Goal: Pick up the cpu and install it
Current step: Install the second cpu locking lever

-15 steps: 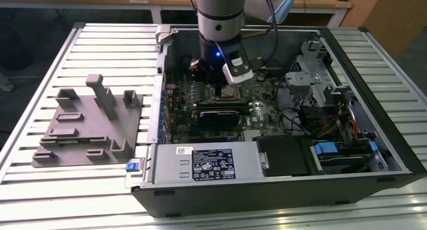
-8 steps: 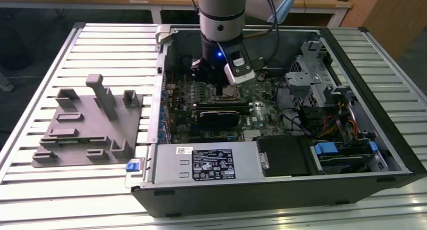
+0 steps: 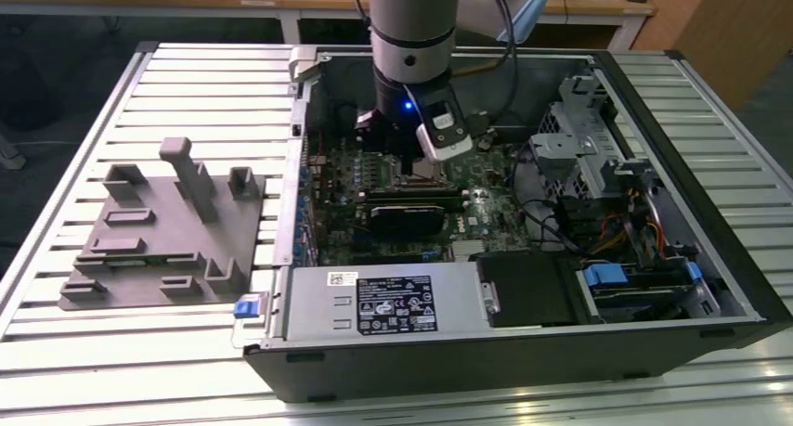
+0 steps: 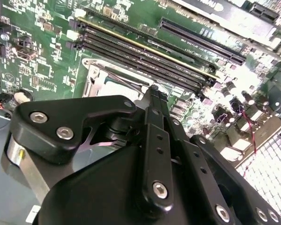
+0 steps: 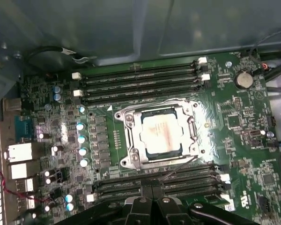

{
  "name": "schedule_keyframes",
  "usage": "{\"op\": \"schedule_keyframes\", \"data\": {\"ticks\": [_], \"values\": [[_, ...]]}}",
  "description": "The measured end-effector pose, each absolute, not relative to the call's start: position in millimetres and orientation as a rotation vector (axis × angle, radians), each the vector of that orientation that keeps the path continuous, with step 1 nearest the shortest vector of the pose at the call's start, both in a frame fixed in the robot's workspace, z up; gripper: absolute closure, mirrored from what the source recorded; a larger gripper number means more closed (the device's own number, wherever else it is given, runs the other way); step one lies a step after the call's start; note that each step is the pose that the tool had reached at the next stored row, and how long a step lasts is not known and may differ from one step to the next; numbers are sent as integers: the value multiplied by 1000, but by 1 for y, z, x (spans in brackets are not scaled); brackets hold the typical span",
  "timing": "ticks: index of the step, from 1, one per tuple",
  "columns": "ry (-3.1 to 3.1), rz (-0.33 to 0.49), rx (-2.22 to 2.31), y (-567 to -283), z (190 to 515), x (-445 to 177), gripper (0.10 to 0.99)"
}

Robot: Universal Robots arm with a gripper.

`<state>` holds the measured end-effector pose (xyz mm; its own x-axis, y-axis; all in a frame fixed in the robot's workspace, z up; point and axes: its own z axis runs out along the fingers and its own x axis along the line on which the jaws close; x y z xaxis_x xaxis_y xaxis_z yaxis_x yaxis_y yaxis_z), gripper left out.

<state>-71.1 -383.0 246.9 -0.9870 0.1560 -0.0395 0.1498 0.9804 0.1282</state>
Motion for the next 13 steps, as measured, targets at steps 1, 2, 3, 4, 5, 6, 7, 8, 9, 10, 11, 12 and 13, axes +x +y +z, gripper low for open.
{"op": "schedule_keyframes", "data": {"ticks": [1,2,3,4,5,6,7,8,9,10,11,12,13], "values": [[3078,198,235,-383,246,-71,980],[3079,203,233,-383,245,-71,980],[3080,206,231,-383,244,-71,980],[3081,207,229,-383,243,-71,980],[3082,208,228,-383,241,-71,980],[3084,209,227,-383,240,-71,980],[3085,210,227,-384,239,-71,980],[3087,211,227,-384,237,-71,980],[3088,212,227,-385,236,-71,980],[3090,213,227,-385,235,-71,980],[3091,214,227,-386,234,-71,980],[3093,215,227,-386,233,-71,980],[3094,216,227,-387,232,-71,980]]}}
